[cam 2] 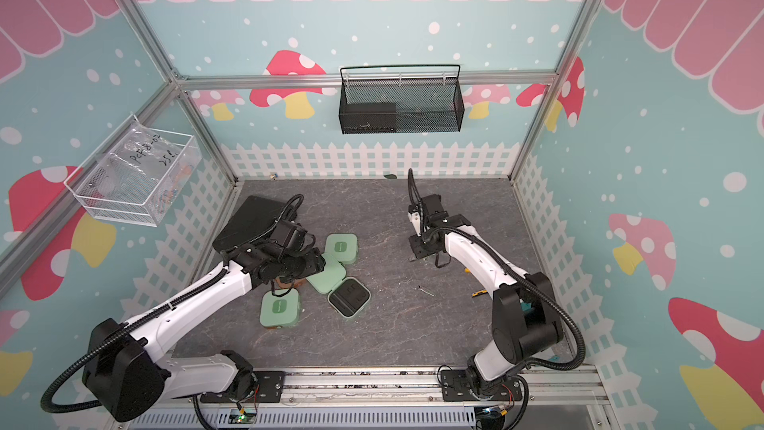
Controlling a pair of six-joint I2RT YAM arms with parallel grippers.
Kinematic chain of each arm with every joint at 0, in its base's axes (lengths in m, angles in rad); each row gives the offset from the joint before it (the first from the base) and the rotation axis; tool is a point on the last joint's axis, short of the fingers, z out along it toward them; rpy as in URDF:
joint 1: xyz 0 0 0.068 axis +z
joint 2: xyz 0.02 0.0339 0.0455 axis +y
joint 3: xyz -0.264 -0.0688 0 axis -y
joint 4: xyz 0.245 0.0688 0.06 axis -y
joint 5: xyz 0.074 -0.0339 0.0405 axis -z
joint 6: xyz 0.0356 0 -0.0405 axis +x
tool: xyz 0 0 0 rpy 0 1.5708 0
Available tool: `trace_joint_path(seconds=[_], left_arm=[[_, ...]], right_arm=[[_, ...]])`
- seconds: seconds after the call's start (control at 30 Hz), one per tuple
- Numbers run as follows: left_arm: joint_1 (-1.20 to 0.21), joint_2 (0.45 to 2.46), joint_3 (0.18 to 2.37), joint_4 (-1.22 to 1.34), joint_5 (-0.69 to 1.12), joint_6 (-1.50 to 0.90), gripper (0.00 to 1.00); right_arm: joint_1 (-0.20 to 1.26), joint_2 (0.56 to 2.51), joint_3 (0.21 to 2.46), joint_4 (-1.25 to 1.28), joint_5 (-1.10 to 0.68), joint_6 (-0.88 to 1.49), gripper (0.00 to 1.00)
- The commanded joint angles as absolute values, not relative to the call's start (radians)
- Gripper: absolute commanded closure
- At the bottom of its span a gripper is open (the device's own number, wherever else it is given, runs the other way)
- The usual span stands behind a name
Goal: Organize nail clipper sets
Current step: Pick up the nail clipper from the center of the board, then place the nail clipper in the storage box.
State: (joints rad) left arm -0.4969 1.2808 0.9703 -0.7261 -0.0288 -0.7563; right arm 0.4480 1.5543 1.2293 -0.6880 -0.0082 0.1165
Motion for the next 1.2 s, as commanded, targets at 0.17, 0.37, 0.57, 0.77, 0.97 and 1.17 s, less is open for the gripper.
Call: trace_joint_path(seconds=[0.17, 0.37, 0.57, 0.77, 0.97, 1.17], left_arm=[[-0.427, 1.184, 0.943, -0.789, -0.037, -0.790, 0.27], [-0.416, 1.158, 0.911, -0.813, -0.041, -0.793, 0.27], [-0.415, 1.149, 0.906, -0.818, -0.037, -0.790, 0.27], [-0.390, 1.149, 0.902, -0.821, -0.032, -0.781, 0.27], [-0.388, 1.155, 0.897, -0.819, -0.030, -0.779, 0.27], [-0.388, 1.154, 0.887, -0.814, -0.026, -0.780, 0.27]], right_arm=[[0.720, 1.628, 1.345, -0.762, -0.037, 0.147, 0.99], [0.884, 1.789, 1.447, -0.756, -0.061, 0.165, 0.99], [0.940, 1.938, 1.500, -0.714, -0.086, 0.206, 0.99], [0.949, 1.980, 1.469, -0.683, -0.099, 0.234, 0.99], [0.953, 2.003, 1.437, -0.662, -0.118, 0.236, 0.99], [0.959, 2.007, 1.428, -0.666, -0.127, 0.239, 0.99]])
